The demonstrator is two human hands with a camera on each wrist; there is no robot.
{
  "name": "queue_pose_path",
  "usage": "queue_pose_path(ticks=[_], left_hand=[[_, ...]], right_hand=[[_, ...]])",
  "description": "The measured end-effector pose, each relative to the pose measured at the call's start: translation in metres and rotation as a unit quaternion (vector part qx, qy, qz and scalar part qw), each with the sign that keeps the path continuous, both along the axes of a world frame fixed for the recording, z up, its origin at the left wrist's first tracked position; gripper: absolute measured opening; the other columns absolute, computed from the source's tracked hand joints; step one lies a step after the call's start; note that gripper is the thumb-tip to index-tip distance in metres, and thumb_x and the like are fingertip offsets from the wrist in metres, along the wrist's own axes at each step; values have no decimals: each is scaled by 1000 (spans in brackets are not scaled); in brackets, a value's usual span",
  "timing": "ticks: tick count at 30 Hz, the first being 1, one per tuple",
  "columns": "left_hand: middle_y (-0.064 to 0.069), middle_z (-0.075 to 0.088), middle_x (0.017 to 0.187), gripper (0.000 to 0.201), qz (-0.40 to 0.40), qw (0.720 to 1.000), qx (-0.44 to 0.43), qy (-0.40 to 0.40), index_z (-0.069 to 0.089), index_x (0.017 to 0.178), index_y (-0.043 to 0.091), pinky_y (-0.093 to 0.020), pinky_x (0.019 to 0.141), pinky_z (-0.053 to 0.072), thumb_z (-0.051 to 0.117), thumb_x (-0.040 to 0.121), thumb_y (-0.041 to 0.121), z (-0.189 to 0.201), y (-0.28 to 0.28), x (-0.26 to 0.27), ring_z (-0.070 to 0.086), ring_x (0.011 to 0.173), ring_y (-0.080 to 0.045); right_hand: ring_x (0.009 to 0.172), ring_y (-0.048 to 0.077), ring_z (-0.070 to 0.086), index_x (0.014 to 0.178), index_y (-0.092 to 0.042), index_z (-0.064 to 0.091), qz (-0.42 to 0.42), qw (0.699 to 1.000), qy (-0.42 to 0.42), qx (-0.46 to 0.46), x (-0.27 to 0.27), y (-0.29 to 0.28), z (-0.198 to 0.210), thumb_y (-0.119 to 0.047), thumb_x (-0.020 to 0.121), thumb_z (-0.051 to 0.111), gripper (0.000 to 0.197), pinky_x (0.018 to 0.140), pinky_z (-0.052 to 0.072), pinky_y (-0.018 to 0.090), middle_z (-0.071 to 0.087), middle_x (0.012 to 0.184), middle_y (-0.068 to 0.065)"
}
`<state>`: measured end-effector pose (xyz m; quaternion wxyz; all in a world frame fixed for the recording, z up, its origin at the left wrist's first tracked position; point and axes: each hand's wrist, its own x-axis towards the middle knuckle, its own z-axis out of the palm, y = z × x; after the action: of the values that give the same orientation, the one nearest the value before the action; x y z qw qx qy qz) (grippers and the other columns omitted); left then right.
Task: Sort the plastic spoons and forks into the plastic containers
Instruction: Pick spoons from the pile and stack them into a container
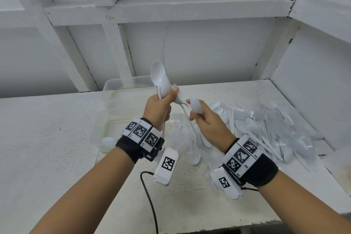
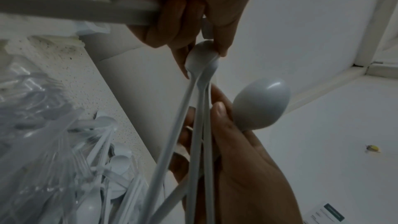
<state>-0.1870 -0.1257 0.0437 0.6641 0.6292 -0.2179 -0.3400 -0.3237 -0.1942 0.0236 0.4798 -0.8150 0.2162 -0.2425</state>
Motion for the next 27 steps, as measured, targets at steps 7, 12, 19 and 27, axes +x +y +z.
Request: queue_pose_path(ticks=[7, 12, 19, 27], left_hand=[[9, 26, 41, 34, -14, 1000, 0, 26, 45, 64, 15, -16, 35, 17, 60, 90, 32, -1, 0, -6, 18, 33, -5], [9, 56, 57, 28, -59, 997, 0, 43, 59, 86, 8, -15, 35, 19, 53, 93, 35, 1, 3, -9, 22, 34, -3], [-10, 51, 75, 28, -49, 998, 2, 28, 63, 88, 8, -16, 35, 19, 56, 91, 35, -4, 6, -7, 23, 35, -4], [-9, 42, 64, 34, -63, 997, 18, -31, 68, 63, 17, -22, 41, 16, 59, 89, 38, -4, 3, -13, 19, 38, -8]], right_hand=[[54, 8, 55, 121, -30, 36, 23, 998, 10, 63, 0, 7, 1, -16, 100, 36, 25, 52, 48, 26, 53, 84, -7], [42, 7, 40, 120, -22, 47, 13, 994, -19, 109, -2, 5, 2, -15, 100, 37, 24, 42, 35, 18, 57, 76, -8], [50, 16, 55, 114, -26, 47, 39, 987, 25, 151, -4, 5, 7, -20, 101, 33, 20, 48, 51, 30, 58, 76, 2], [43, 14, 48, 117, -39, 29, -22, 994, 23, 104, 9, 6, 9, -19, 102, 27, 25, 38, 42, 25, 54, 81, 7]])
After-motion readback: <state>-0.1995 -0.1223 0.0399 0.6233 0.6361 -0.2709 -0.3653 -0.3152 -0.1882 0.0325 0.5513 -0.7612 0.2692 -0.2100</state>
